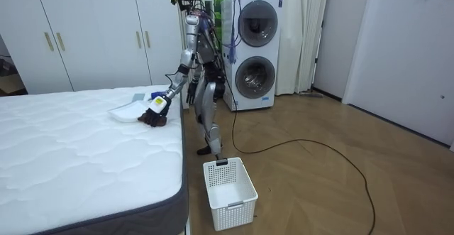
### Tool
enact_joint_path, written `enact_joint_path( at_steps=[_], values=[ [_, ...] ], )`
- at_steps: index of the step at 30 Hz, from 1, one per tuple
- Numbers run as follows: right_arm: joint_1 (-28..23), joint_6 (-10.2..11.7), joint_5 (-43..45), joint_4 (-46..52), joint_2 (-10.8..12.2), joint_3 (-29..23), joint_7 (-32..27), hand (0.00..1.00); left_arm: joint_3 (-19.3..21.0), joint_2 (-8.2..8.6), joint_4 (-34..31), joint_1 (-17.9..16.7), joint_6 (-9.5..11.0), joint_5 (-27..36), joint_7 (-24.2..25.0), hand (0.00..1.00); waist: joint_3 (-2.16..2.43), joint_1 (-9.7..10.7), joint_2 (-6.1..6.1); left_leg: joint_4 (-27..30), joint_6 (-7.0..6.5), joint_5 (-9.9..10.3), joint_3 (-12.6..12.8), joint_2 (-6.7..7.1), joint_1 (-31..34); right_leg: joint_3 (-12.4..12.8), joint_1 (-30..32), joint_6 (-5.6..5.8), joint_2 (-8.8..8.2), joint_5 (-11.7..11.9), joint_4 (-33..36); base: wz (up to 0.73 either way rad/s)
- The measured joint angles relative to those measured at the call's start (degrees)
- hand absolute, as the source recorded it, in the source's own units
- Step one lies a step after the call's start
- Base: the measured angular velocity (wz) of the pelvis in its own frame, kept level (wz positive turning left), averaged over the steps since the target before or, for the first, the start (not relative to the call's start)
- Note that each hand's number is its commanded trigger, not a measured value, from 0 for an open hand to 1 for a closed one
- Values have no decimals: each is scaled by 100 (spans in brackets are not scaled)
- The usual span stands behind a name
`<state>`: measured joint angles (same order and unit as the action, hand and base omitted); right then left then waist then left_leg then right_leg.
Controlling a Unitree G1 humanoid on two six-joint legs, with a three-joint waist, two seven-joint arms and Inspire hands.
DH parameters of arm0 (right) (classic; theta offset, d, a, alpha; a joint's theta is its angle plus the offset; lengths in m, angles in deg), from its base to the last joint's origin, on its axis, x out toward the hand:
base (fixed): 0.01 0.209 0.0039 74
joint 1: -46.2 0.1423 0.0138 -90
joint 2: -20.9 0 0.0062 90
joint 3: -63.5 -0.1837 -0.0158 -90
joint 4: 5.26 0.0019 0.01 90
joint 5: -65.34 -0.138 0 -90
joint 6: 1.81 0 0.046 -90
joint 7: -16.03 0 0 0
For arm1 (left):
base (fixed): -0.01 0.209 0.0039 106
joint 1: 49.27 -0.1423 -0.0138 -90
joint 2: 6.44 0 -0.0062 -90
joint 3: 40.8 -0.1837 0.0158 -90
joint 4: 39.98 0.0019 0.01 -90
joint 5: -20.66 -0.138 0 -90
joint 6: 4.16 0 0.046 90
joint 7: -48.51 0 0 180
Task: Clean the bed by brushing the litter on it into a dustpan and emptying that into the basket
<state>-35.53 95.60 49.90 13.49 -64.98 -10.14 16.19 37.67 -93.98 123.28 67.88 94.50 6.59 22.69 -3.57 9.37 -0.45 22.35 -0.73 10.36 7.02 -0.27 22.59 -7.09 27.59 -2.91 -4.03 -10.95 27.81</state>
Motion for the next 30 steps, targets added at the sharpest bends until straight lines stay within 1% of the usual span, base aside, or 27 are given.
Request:
enact_joint_path(
  at_steps=[4,6,8,11,12,14,18,23,30],
  values=[
    [6,1,1,40,-2,-4,-1,0,-1,0,0,59,-7,5,14,100,-10,31,16,49,-8,12,37,-27,89,6,79,-15,10,16,13,-6],
    [26,1,1,48,-3,-4,0,0,-5,-1,0,69,-105,32,62,100,-6,84,41,110,-5,34,39,-58,174,-31,125,-34,18,44,5,0],
    [34,-1,-44,63,-4,2,-3,0,-118,-1,3,68,-145,101,165,100,-15,118,57,134,-4,50,50,-100,198,-41,145,-39,18,48,15,0],
    [34,-14,-77,93,-3,41,-26,0,-162,37,-8,100,-160,109,193,100,-15,125,61,128,-4,50,88,-105,190,-25,148,-39,20,47,16,0],
    [34,-56,-77,112,-3,39,-30,0,-148,39,-2,116,-220,108,230,100,-15,125,61,116,-4,50,97,-105,177,-15,149,-39,21,47,16,0],
    [33,-85,-82,123,-4,35,-29,0,-154,43,11,100,-257,102,317,100,-15,131,62,109,-4,50,112,-105,166,1,149,-38,22,47,20,-2],
    [8,-123,-258,122,-2,38,-28,0,-98,124,34,99,-232,119,381,100,-14,133,62,111,-4,50,112,-107,157,3,142,-39,23,47,28,0],
    [-19,-134,-477,116,-1,48,-47,0,-120,131,124,81,-320,240,399,100,-16,143,57,112,-4,50,147,-107,137,43,145,-38,25,47,41,-2],
    [-38,-156,-612,118,-4,94,-75,0,-120,124,128,82,-323,255,388,100,-13,146,45,135,-7,52,164,-107,133,61,146,-36,25,49,58,0]
  ],
)
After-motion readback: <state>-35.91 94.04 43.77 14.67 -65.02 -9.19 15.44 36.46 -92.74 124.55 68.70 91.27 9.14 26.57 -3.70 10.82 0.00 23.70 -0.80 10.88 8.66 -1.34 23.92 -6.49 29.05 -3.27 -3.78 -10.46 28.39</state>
